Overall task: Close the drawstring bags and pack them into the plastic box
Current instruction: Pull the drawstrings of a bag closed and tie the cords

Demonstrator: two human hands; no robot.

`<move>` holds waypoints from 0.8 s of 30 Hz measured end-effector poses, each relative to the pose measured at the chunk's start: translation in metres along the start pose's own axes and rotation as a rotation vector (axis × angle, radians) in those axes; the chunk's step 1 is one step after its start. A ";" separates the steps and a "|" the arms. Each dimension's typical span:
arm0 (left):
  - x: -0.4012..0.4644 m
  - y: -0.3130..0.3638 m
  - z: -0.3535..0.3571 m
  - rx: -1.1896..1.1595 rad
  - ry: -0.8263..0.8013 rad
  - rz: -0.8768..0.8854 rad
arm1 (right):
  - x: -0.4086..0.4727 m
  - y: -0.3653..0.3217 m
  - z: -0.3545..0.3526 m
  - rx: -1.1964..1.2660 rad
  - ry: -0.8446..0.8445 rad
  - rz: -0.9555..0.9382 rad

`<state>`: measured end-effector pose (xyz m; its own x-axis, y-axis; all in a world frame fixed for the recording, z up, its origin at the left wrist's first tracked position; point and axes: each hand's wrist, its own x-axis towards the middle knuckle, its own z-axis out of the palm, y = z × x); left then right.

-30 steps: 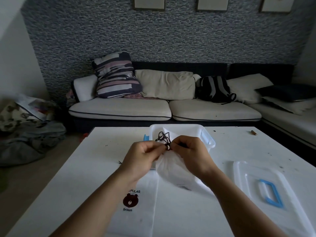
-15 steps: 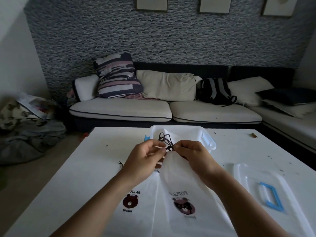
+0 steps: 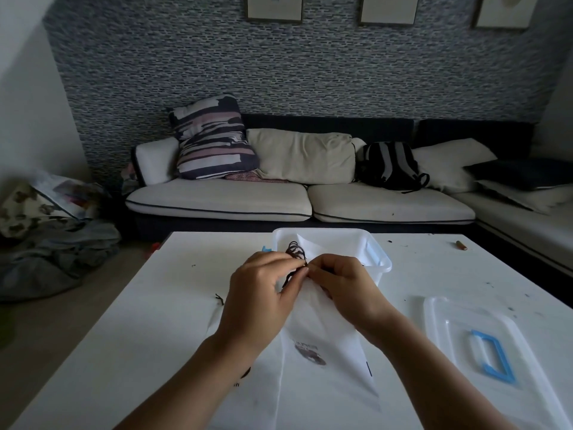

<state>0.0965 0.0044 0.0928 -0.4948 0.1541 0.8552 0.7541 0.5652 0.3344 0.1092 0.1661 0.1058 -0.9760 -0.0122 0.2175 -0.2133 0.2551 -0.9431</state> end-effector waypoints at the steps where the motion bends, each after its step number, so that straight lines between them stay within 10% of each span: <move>1: 0.001 0.000 0.000 -0.028 -0.006 -0.020 | 0.000 0.001 -0.001 -0.015 0.000 -0.016; 12: 0.007 0.004 -0.003 -0.486 -0.267 -0.573 | -0.001 0.006 -0.006 -0.149 -0.035 -0.183; 24: 0.008 -0.009 -0.003 -0.435 -0.438 -0.660 | 0.001 0.002 -0.005 -0.620 0.069 -0.479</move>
<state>0.0874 -0.0019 0.0981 -0.9378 0.2519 0.2389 0.3113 0.3057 0.8998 0.1078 0.1714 0.1057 -0.7748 -0.2020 0.5991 -0.5267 0.7303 -0.4350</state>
